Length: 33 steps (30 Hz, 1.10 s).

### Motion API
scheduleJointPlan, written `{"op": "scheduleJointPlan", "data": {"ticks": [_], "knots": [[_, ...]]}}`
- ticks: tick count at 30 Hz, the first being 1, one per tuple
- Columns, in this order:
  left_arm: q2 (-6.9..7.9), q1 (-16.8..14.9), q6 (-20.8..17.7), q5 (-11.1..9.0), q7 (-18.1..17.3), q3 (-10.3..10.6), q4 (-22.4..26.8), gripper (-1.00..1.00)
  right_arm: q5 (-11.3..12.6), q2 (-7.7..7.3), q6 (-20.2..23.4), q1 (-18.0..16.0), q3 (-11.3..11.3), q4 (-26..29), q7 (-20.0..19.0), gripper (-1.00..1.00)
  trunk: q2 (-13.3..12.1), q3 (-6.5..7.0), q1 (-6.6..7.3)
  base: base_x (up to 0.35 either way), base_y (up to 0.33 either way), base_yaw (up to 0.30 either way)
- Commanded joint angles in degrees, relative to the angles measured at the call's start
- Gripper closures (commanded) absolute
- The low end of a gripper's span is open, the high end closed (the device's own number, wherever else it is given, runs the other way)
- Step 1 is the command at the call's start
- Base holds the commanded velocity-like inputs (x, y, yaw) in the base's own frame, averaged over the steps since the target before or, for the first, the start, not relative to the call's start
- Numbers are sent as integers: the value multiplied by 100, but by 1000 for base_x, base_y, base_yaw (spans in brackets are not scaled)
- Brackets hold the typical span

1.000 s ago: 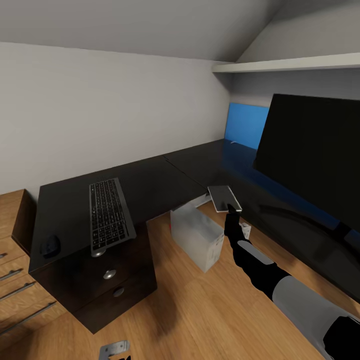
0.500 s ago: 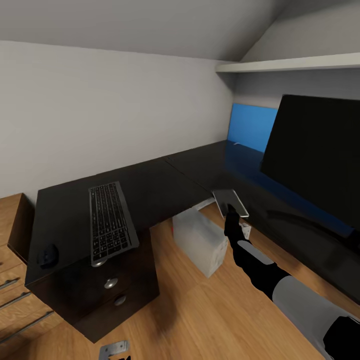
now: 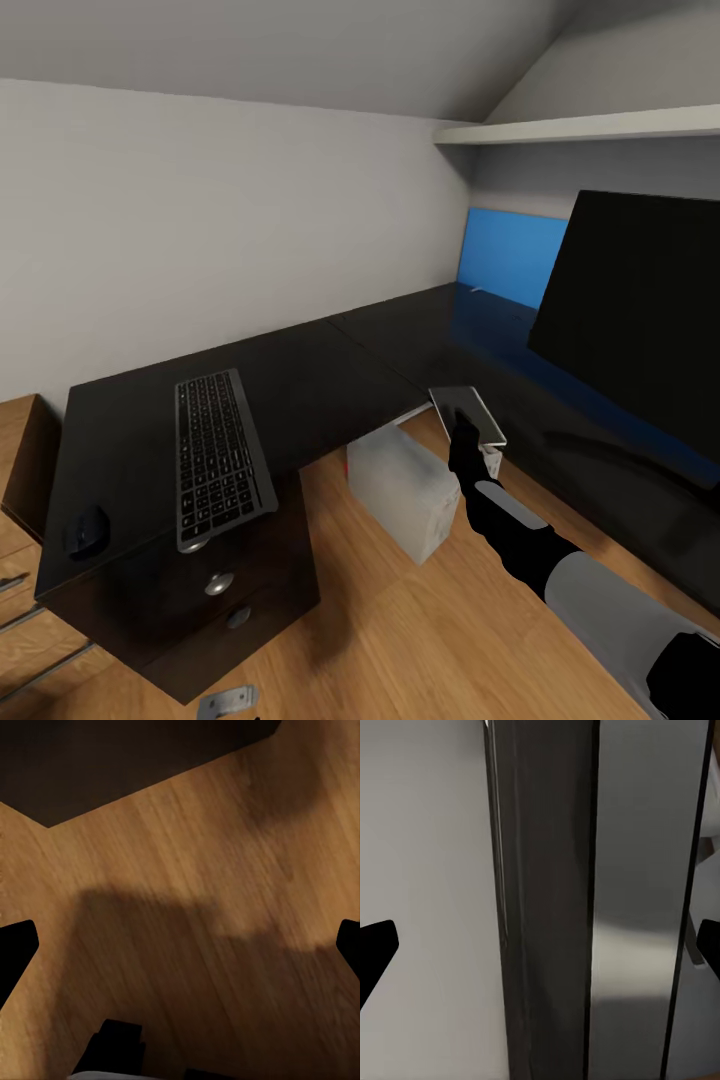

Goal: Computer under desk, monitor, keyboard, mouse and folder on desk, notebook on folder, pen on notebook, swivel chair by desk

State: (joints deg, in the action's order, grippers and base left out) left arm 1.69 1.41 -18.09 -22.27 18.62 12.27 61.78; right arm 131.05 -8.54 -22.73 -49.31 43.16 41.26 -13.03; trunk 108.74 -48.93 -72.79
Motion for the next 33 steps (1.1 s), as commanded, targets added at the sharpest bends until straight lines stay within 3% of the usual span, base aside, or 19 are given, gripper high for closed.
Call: {"op": "scheduleJointPlan", "data": {"ticks": [1,2,33], "knots": [[7,0,-14,-58,54,21,13,-100,61,-7,-42,-8,44,5,-35,-100,2,-4,0,3,1,0],[7,0,-13,-58,54,21,12,-100,61,-7,-43,-8,44,5,-34,100,2,-4,0,3,0,0],[7,0,-10,-49,54,21,10,-100,69,-8,-56,-8,59,23,-72,100,2,-4,0,0,0,0]]}}
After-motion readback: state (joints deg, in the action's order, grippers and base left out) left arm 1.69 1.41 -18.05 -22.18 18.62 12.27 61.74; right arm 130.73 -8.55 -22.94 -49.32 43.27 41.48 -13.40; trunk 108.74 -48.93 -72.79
